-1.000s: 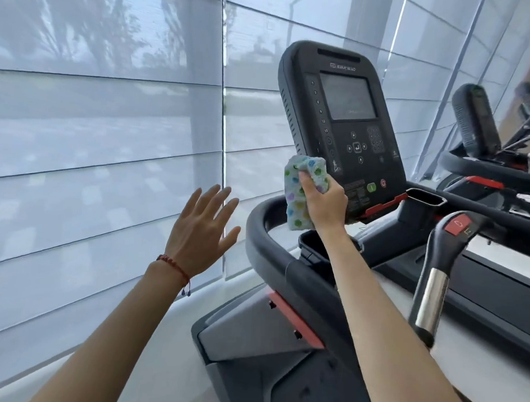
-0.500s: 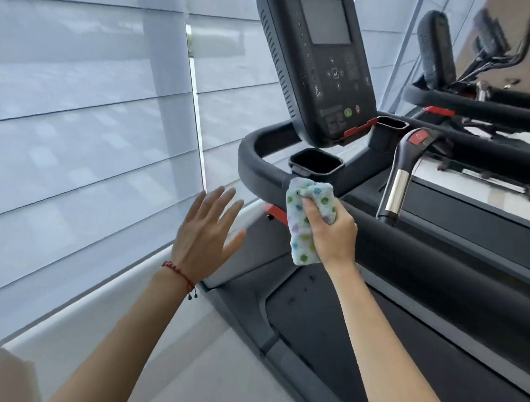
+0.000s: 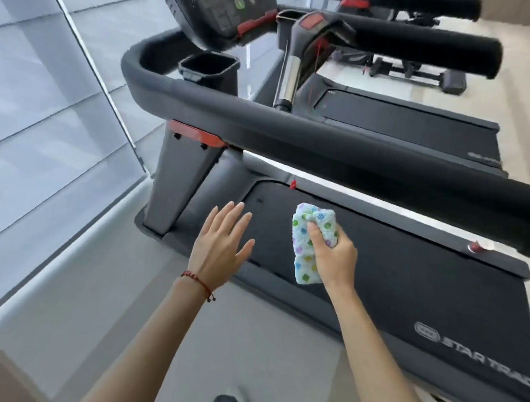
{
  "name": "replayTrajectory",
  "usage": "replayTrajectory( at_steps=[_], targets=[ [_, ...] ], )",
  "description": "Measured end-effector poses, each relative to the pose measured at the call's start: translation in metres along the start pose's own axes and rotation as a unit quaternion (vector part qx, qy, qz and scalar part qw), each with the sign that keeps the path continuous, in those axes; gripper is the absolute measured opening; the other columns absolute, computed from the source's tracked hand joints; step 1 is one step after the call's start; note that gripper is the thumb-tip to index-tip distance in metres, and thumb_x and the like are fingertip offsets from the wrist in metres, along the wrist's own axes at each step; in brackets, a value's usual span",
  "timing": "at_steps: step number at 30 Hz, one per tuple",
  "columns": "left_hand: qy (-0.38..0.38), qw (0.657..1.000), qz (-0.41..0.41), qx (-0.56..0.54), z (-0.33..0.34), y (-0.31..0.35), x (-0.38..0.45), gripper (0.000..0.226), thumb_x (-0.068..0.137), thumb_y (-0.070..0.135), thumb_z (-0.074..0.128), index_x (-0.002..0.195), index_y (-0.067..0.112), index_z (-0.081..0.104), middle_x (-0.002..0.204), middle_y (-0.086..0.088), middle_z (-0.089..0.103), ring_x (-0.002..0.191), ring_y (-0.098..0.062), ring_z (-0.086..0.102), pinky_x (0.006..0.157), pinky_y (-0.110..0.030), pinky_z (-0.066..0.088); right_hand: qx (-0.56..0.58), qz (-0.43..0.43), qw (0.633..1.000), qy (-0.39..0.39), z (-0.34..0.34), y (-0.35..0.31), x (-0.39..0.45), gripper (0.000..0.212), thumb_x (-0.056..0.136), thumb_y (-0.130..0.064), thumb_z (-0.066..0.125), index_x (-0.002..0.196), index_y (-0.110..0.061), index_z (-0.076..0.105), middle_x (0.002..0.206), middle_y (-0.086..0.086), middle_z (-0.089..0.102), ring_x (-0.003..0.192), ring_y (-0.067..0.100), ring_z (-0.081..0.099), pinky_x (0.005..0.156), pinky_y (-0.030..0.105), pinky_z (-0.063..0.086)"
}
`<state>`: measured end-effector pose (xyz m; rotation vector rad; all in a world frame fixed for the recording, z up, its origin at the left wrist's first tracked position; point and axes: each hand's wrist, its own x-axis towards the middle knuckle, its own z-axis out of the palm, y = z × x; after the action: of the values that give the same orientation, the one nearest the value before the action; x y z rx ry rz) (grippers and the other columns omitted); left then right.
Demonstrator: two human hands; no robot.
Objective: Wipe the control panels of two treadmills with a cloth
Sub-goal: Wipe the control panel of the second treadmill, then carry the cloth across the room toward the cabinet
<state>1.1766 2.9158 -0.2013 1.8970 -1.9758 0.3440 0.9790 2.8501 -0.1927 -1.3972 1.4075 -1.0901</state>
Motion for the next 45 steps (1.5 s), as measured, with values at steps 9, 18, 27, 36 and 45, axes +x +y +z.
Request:
replayTrajectory(
  at_steps=[9,18,27,36,45],
  targets=[
    [-0.095,0.986,0.119,-0.065,0.057,0.136,-0.004,0.05,0.088,0.035,0.04,0.117,0.0,0.061,0.126,-0.017,0.057,0.12,-0.035,0.05,0.106,-0.044,0.026,-0.007,0.139,0.978,0.156,-0.135,0.087,-0.05,0.022,0.082,-0.043,0.064,0.081,-0.021,0.063,0.072,-0.009,0.064,0.073,0.014,0.064,0.069,0.031,0.054],
    [-0.151,0.926,0.319,-0.136,0.111,0.26,0.027,0.051,0.088,0.037,0.038,0.116,0.002,0.063,0.123,-0.016,0.059,0.116,-0.034,0.053,0.105,-0.046,0.033,0.022,0.246,0.902,0.354,-0.23,0.144,-0.096,0.021,0.085,-0.04,0.062,0.092,-0.02,0.064,0.08,-0.01,0.065,0.078,0.013,0.065,0.074,0.033,0.056],
    [-0.195,0.812,0.514,-0.198,0.15,0.362,0.036,0.049,0.086,0.035,0.04,0.112,0.001,0.064,0.118,-0.018,0.061,0.111,-0.036,0.057,0.097,-0.053,0.04,0.108,0.316,0.752,0.568,-0.277,0.172,-0.164,0.022,0.087,-0.039,0.059,0.094,-0.019,0.062,0.088,0.0,0.065,0.081,0.018,0.062,0.071,0.026,0.045],
    [-0.218,0.7,0.637,-0.238,0.147,0.494,-0.01,0.052,0.087,0.036,0.037,0.112,0.0,0.064,0.117,-0.019,0.061,0.11,-0.038,0.058,0.093,-0.057,0.041,0.13,0.316,0.62,0.706,-0.336,0.188,-0.247,0.019,0.089,-0.034,0.058,0.093,-0.016,0.061,0.089,0.003,0.062,0.074,0.013,0.059,0.055,0.014,0.045],
    [-0.232,0.641,0.686,-0.253,0.132,0.653,-0.084,0.061,0.099,0.042,0.021,0.116,0.001,0.062,0.122,-0.019,0.059,0.113,-0.037,0.056,0.098,-0.051,0.038,0.161,0.313,0.541,0.764,-0.445,0.224,-0.342,0.019,0.088,-0.036,0.059,0.091,-0.017,0.062,0.085,-0.001,0.063,0.075,0.013,0.06,0.068,0.024,0.045]
  ],
)
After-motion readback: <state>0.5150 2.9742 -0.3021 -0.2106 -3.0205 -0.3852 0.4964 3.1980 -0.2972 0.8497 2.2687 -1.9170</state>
